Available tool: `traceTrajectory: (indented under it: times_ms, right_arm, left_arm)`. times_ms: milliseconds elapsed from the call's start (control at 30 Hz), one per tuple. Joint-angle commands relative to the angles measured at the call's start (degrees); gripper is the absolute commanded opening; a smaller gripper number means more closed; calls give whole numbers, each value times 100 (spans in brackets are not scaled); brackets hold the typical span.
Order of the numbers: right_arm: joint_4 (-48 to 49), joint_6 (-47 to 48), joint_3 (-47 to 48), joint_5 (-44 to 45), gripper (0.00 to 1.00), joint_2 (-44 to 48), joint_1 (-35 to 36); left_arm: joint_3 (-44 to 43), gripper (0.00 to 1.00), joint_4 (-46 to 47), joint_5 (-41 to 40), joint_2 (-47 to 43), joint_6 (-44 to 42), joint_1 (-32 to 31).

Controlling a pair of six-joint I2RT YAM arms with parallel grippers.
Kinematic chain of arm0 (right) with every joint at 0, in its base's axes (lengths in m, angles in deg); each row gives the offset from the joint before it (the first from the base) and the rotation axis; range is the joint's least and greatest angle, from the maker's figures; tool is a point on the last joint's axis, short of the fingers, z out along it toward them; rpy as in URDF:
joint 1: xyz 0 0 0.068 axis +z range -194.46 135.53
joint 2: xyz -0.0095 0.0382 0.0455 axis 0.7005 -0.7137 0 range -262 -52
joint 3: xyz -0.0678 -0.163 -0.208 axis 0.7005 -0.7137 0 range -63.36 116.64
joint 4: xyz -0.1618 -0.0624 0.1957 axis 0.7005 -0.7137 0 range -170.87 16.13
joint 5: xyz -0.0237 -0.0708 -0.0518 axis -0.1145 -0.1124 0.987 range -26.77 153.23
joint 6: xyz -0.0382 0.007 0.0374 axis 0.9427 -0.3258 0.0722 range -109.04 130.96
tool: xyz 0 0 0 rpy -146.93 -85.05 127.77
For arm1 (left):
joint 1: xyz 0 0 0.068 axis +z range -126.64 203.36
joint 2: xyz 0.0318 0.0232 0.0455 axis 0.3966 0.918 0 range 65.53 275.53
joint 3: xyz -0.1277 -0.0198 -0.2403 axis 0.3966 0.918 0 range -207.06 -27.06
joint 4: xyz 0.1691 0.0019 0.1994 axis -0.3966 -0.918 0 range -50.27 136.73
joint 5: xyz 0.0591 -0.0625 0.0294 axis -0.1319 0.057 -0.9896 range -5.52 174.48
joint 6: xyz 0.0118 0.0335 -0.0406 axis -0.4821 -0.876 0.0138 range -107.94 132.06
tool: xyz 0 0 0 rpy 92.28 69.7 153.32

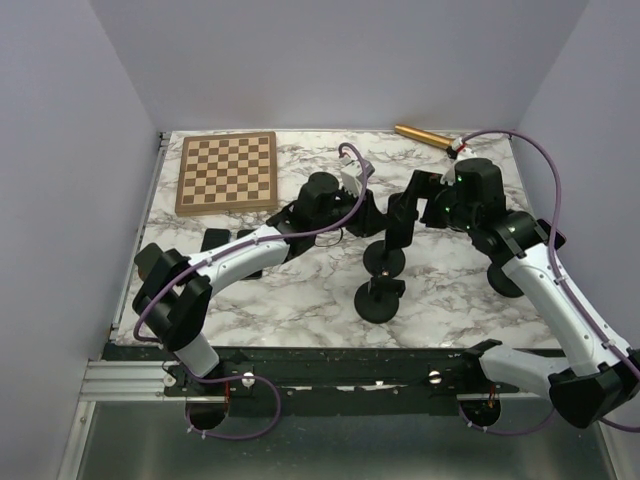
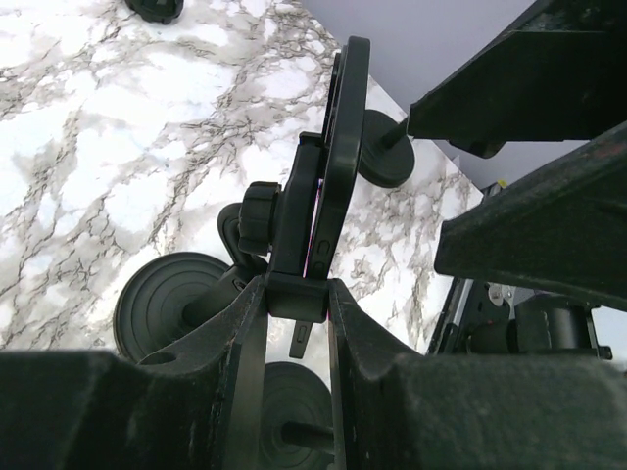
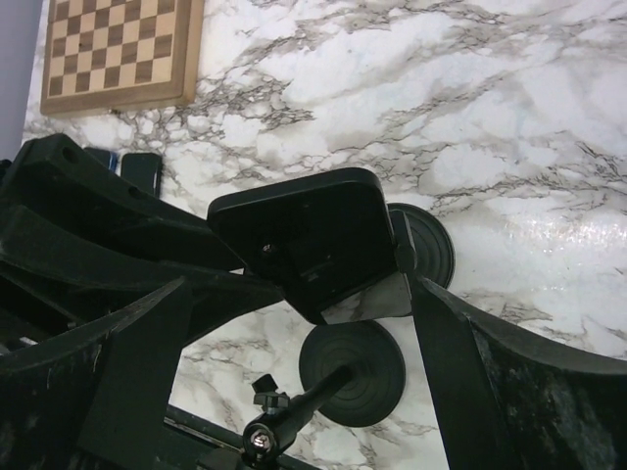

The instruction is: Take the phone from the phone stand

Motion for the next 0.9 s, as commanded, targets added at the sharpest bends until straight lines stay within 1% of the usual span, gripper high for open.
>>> traceTrajectory:
  times_ms: [0,33,67,133,200,400,567,667,867]
  right_arm:
    - [-204,-311,141,571,100,38,118]
    - [-211,-293,166,650,100,6,142]
    - [-183,-232,185,710,100,-3,188]
    - [-129,-130,229,844,100,-47,242]
    - [-94,19,304,879,100,-109,255]
    - [-144,384,545,775,100,-471,269]
    - [-178,473,594,861,100,-624,324]
    - [-194,480,636,948,100,-687,389]
    - [-344,349,760,1414,100,-994,625]
  left_arm:
    - [-131,0,-344,-533,-125,264,-77]
    - [-146,4,-396,-525,-125,257,-77]
    - [-141,11,-428,-484,-146,235,-77]
    - [-101,27,-440,-468,-214,212,-77]
    - [-38,38,-457,-467,-314,208,-68]
    - [219,62,-436,-459,-706,81,-46]
    - [482,70,-406,-393,-1018,41,9]
    - [656,72,-418,-402,-1205,-5,44]
    - [925,74,-484,-528,-1442,-12,115]
